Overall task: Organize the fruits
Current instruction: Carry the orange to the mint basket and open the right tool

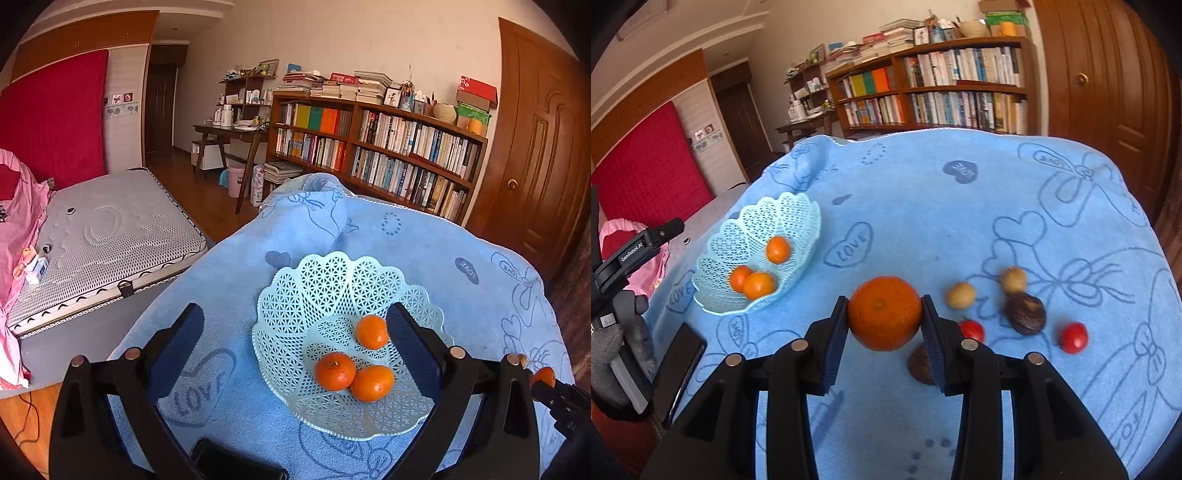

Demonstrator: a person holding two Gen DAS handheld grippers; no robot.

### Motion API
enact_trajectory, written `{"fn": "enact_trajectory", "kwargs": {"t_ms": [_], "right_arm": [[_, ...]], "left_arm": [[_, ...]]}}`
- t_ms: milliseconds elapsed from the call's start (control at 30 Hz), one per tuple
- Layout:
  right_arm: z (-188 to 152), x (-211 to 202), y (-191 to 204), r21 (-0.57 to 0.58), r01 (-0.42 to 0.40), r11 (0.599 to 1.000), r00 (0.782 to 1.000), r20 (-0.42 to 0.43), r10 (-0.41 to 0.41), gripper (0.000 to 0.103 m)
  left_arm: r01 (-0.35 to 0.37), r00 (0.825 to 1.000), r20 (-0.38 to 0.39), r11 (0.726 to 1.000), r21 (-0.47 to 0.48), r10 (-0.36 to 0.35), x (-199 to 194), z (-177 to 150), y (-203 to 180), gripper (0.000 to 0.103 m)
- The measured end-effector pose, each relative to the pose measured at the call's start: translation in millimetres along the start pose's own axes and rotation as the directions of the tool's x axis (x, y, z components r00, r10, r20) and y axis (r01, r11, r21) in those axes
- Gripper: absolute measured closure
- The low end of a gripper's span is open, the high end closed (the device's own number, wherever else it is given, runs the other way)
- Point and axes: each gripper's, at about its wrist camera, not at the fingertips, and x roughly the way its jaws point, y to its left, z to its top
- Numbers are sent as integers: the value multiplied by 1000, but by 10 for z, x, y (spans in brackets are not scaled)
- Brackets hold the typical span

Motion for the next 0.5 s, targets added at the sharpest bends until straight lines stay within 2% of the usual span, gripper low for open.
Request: {"fn": "enact_trajectory", "kwargs": {"t_ms": [233, 500], "right_arm": [[260, 316, 677, -102, -73, 992, 997, -10, 72, 64], [348, 653, 1002, -113, -93, 989, 995, -53, 88, 63]], "left_arm": [[11, 1000, 3, 1000, -5, -11, -38, 13, 21, 3], [24, 1000, -8, 999, -24, -24, -42, 12, 23, 3]]}}
